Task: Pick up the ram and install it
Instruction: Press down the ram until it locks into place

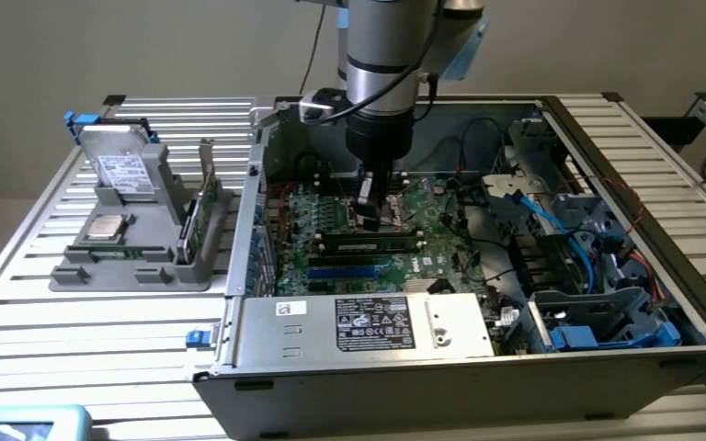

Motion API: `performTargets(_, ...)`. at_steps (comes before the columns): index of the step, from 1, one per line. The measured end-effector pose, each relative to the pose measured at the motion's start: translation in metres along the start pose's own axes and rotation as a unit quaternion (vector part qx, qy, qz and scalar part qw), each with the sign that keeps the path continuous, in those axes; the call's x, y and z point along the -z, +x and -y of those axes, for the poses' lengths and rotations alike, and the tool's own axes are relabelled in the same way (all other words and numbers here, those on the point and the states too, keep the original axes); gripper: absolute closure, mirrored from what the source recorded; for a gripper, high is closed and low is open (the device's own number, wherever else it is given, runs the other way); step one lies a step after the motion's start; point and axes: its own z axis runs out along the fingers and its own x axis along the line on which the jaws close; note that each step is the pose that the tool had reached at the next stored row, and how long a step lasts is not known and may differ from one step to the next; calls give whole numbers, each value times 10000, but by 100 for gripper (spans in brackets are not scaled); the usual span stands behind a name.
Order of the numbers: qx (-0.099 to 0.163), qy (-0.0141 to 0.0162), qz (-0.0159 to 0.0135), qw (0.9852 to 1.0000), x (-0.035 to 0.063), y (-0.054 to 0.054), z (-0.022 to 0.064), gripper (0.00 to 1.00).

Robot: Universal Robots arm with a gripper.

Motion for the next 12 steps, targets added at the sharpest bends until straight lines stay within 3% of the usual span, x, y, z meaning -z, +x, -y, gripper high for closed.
performTargets(6, -383, -36, -12, 9993, 0, 0, 0, 89)
performTargets(12, -756, -72, -24, 9971, 0, 0, 0, 89)
